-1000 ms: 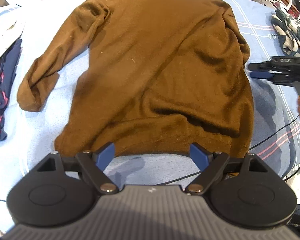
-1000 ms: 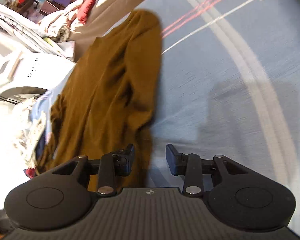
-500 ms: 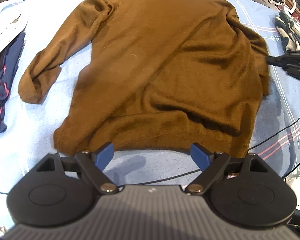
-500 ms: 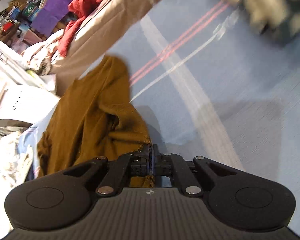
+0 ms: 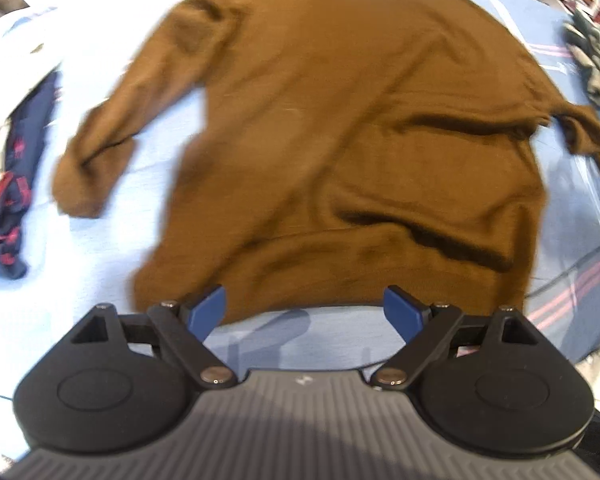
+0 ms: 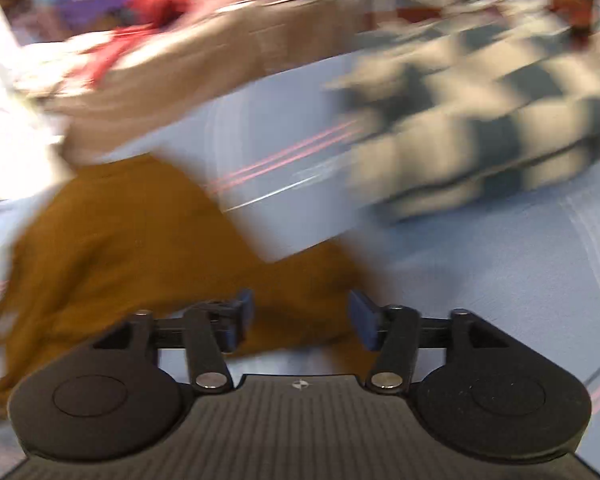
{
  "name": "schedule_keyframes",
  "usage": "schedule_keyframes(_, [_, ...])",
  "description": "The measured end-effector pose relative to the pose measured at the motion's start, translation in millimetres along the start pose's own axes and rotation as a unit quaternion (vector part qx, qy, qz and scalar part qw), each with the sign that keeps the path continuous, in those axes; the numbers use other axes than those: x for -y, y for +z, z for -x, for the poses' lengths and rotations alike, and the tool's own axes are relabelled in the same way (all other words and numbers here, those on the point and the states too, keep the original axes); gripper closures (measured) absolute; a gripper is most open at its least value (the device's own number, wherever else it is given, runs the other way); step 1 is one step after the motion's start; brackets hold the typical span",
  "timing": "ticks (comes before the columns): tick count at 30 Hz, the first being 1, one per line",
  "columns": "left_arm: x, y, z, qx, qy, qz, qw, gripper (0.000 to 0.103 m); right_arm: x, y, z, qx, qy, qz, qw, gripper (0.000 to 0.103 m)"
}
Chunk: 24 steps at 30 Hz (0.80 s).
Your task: Fold small clothes
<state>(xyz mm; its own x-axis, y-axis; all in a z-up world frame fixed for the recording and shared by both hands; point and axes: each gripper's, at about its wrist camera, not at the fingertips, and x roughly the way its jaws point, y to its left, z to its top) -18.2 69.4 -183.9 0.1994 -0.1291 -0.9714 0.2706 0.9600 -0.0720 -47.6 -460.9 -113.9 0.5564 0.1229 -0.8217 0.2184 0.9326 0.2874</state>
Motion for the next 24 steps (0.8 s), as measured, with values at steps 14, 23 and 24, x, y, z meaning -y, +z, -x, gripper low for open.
schedule_keyframes(14, [-92.0, -32.4, -24.9, 0.007, 0.018, 0.058, 0.9982, 0.023, -136.3, -158.7, -59.4, -0.198, 0.145, -0.031, 0.969, 0.005])
schedule_keyframes(23, [-60.9, -10.2, -45.5, 0.001, -0.030, -0.011, 0.9995, 0.092, -139.7, -165.2, -75.6, -0.205, 0.154, -0.146, 0.956, 0.087])
schedule_keyframes(24, [-63.1, -9.7, -40.9, -0.004, -0.045, -0.006, 0.9990, 0.093, -137.0, -163.9, -68.3, -0.201, 0.155, -0.147, 0.956, 0.087])
